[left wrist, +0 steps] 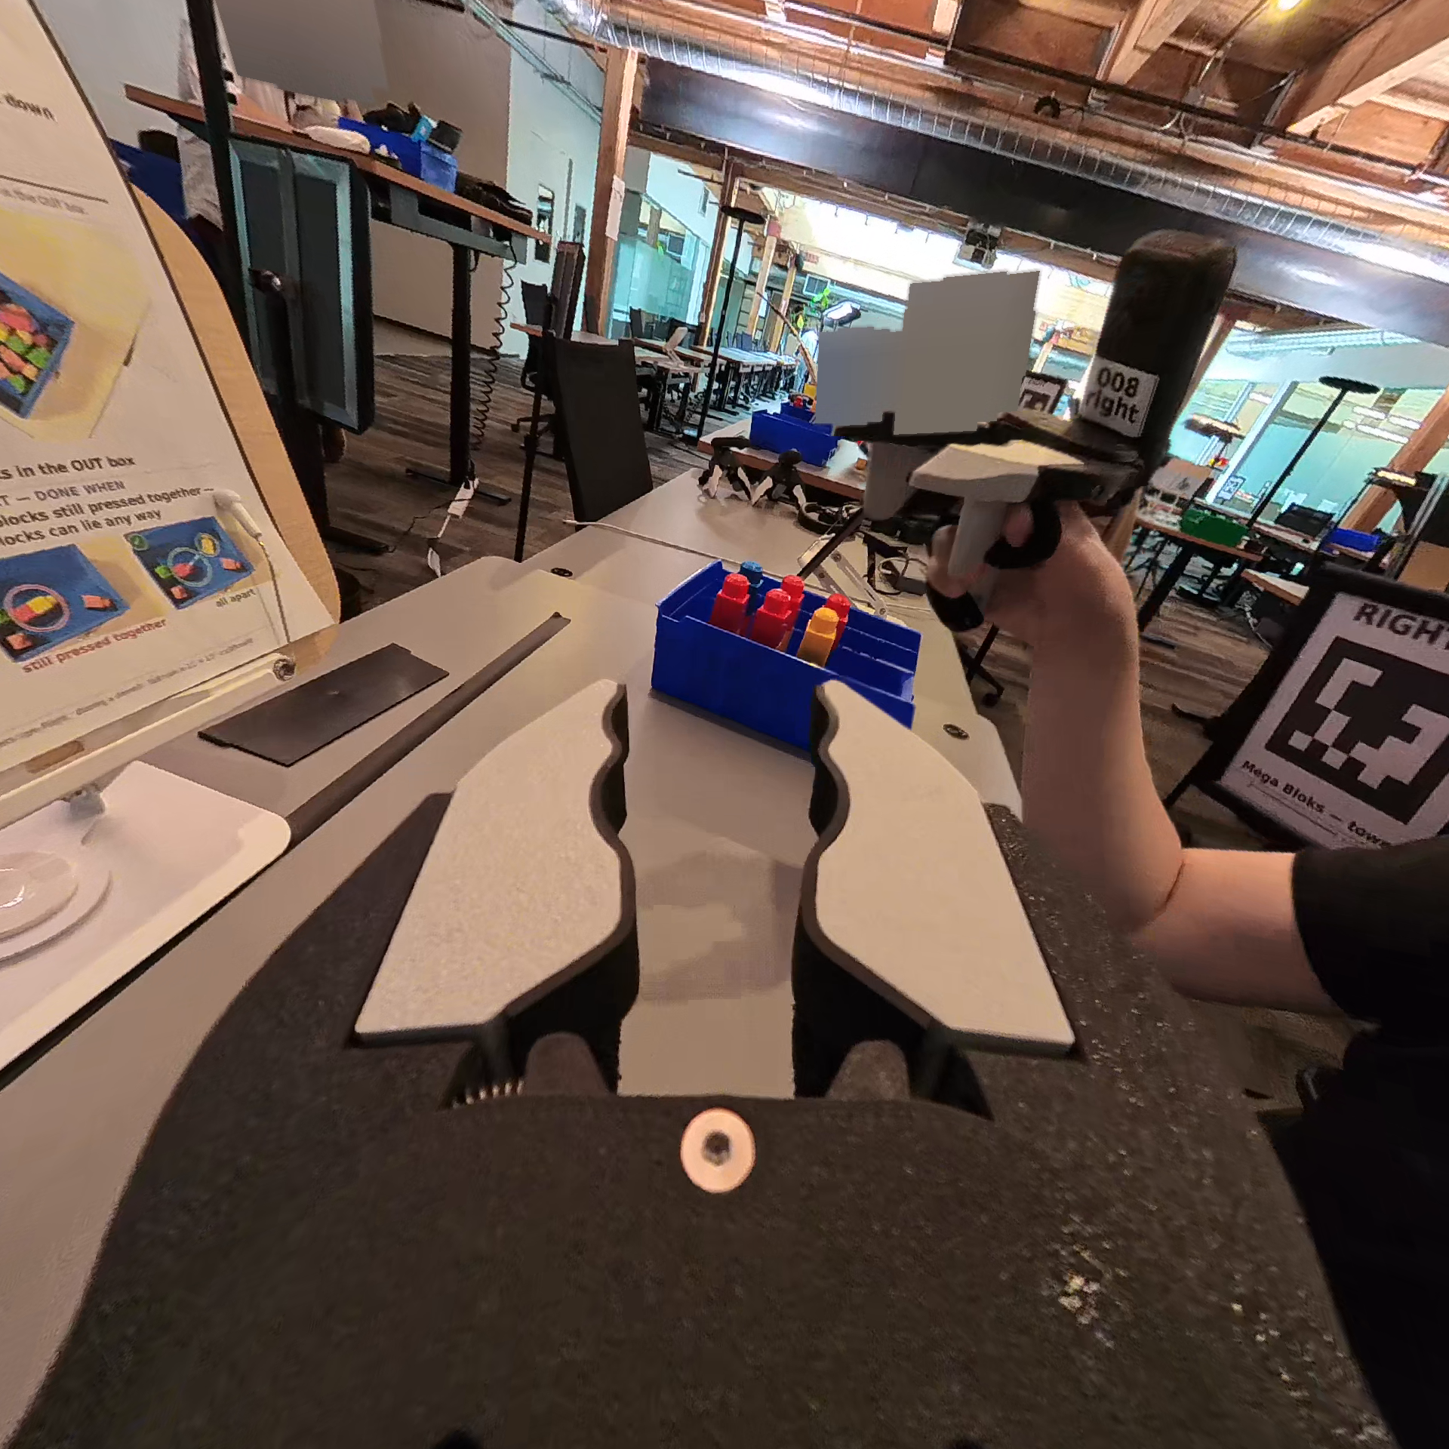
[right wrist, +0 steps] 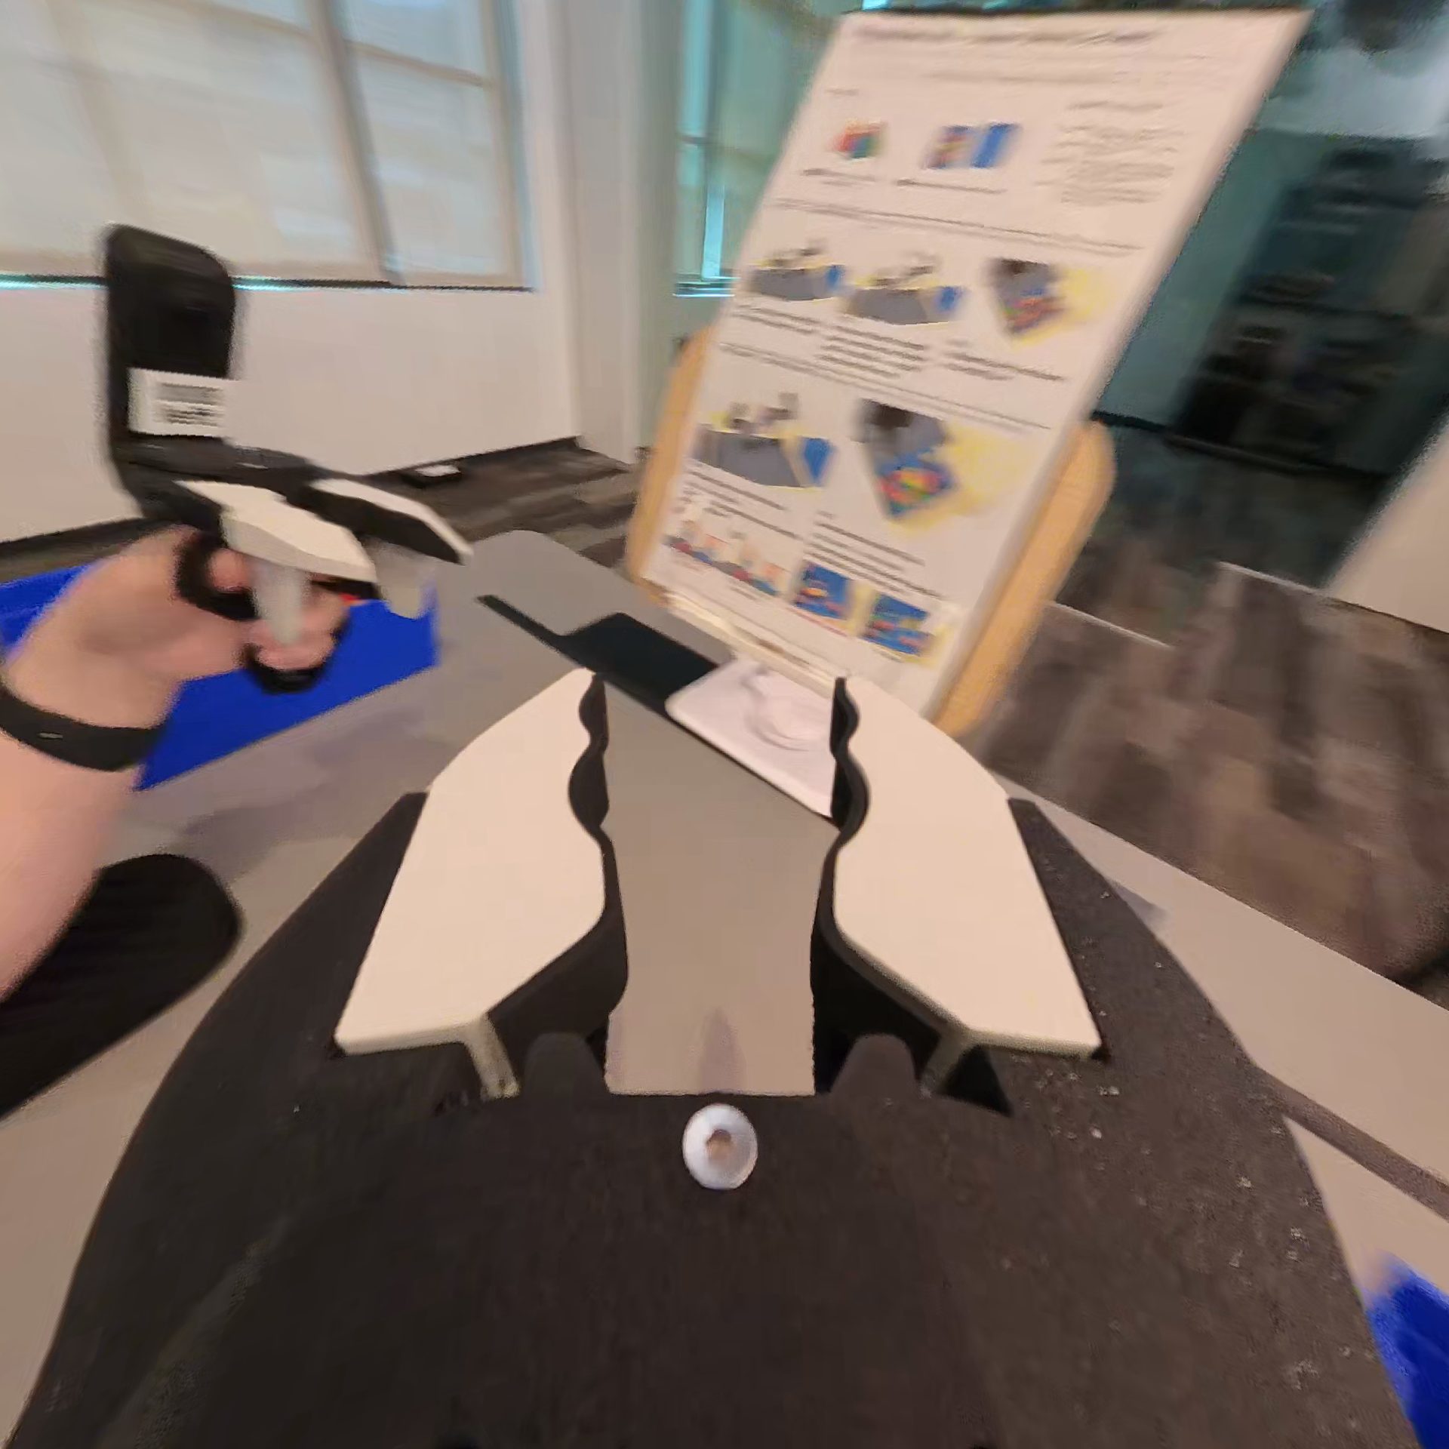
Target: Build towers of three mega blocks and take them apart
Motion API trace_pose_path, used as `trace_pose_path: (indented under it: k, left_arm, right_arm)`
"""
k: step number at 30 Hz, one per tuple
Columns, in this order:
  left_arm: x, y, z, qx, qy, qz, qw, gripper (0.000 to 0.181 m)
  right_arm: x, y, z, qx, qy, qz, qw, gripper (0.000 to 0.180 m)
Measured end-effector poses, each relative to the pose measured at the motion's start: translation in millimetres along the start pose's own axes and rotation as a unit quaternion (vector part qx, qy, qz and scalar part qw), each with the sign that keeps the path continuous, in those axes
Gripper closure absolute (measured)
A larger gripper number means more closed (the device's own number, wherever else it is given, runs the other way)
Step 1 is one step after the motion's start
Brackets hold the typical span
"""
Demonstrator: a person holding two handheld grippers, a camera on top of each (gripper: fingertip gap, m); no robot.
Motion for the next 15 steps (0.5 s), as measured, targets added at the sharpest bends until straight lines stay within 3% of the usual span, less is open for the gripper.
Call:
trace_pose_path:
  k: [3, 6, 10, 13, 15]
  left_arm:
    - [-6, -6, -3, -0.004, -0.007, 0.021, 1.0, 0.137]
    - [-8, -13, -7, 0.002, -0.015, 0.033, 0.999, 0.136]
    - [-11, -13, -6, 0.016, -0.012, 0.037, 0.999, 0.136]
    - [-5, 14, 0, 0.004, -0.009, 0.004, 1.0, 0.136]
    - [8, 32, 6, -0.022, -0.002, 0.025, 0.999, 0.136]
  right_arm:
    - [-56, -26, -4, -0.008, 0.008, 0.074, 0.997, 0.126]
    - [-94, -37, -26, -0.014, -0.046, 0.101, 0.994, 0.128]
    - [-119, -47, -58, -0.015, -0.07, 0.131, 0.989, 0.135]
    - [-124, -45, -70, -0.057, -0.058, 0.157, 0.984, 0.136]
    - [-125, -41, -75, -0.067, -0.054, 0.166, 0.982, 0.136]
Point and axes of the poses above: each gripper's, where its closed fingertips meet, x back along the fingers, z out of its top, y = z × x across the jaws, the point moved 8 cm from there along x, back along the fingers, and after that the axes turned 15 degrees about x, right-handed, at the moved point
